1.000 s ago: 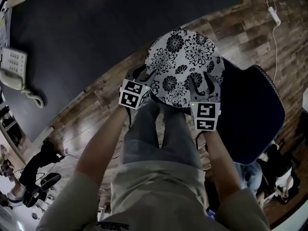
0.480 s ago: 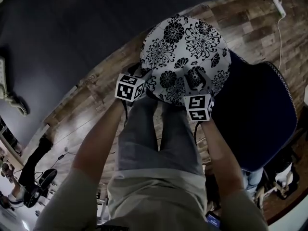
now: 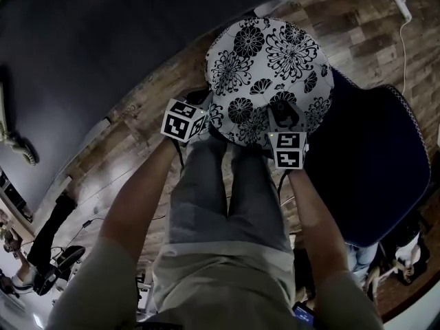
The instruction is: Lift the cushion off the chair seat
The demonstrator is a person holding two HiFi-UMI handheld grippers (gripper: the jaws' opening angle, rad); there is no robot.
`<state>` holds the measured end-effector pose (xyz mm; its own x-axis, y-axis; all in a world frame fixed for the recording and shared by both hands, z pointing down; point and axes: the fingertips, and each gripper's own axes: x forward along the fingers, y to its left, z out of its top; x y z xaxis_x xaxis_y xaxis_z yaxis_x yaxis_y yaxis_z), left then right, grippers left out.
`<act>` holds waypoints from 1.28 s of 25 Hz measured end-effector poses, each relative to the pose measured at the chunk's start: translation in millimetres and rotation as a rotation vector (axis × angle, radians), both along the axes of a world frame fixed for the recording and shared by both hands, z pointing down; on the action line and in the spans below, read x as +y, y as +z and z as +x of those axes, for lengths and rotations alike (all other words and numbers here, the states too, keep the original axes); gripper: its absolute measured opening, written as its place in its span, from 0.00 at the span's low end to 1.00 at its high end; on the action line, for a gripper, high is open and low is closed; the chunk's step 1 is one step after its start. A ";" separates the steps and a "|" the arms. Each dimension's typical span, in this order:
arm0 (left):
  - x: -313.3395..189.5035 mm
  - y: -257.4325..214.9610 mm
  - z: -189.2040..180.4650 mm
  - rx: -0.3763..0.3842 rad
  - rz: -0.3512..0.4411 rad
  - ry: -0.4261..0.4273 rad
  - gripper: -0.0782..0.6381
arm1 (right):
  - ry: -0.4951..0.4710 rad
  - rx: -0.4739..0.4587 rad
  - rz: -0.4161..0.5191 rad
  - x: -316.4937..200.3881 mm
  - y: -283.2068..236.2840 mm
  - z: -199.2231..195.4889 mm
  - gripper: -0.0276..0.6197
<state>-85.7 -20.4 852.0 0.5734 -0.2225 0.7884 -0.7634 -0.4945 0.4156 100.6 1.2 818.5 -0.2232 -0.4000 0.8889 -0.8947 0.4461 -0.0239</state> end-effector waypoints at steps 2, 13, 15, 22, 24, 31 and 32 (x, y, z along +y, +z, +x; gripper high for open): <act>-2.2 -6.9 -1.0 0.009 0.000 -0.014 0.12 | 0.053 -0.011 -0.004 -2.6 -3.1 6.3 0.32; -13.2 -130.9 36.5 0.127 0.129 0.106 0.12 | 0.164 -0.038 0.069 -10.2 -76.9 25.4 0.32; -19.5 -161.2 49.6 0.147 0.168 0.115 0.12 | 0.195 -0.044 0.092 -10.6 -98.4 34.2 0.32; -40.4 -283.7 98.7 0.167 0.323 0.195 0.12 | 0.252 -0.069 0.189 -23.3 -196.3 71.2 0.32; -40.1 -318.5 106.1 0.161 0.362 0.214 0.12 | 0.279 -0.096 0.197 -24.3 -227.9 78.3 0.28; -36.9 -442.1 119.8 0.202 0.482 0.216 0.12 | 0.337 -0.194 0.351 -40.0 -353.9 95.4 0.18; -37.2 -459.8 121.1 0.208 0.506 0.221 0.12 | 0.335 -0.202 0.381 -44.4 -372.3 97.2 0.17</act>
<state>35.4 -57.5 392.2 0.7802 -0.3996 0.4813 -0.5477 -0.8081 0.2168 197.8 -43.1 446.2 -0.1795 -0.7641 0.6196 -0.9837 0.1484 -0.1019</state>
